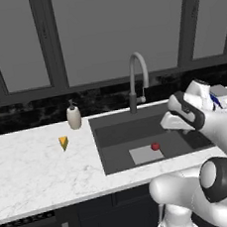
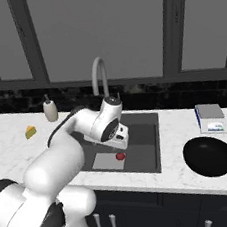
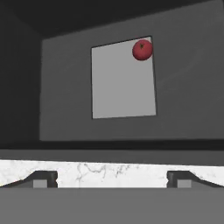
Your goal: Pick the tomato from the sink and place it in the bowl. Then pick the bowl and place it in the microwave. Then close the microwave door and press the start button.
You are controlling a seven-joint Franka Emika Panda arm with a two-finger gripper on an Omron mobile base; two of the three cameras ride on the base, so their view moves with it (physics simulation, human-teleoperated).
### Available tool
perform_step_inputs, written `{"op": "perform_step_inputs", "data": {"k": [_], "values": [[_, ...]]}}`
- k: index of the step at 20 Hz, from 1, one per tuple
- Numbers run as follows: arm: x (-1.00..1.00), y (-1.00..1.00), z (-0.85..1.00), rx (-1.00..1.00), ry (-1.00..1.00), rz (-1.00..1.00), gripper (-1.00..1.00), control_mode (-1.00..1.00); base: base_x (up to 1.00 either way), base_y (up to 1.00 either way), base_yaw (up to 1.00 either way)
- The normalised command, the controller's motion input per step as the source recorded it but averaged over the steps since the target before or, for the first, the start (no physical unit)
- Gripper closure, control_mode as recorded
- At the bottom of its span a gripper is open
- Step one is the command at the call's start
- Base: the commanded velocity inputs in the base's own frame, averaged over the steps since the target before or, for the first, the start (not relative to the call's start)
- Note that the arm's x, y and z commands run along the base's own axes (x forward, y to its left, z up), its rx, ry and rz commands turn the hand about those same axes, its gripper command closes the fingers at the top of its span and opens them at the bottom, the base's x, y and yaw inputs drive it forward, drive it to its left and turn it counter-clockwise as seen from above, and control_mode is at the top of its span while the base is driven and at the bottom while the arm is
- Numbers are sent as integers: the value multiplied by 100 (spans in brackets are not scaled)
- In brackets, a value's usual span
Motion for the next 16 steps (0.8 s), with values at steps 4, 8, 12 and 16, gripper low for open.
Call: {"op": "perform_step_inputs", "data": {"k": [4,8,12,16], "values": [[16,-10,-52,4,4,-1,-100,-100,0,0,0],[30,-2,-40,1,1,0,-100,-100,0,0,0],[36,0,-36,0,2,0,-100,-100,0,0,0],[19,0,-31,0,1,-3,-100,-100,0,0,0]]}}
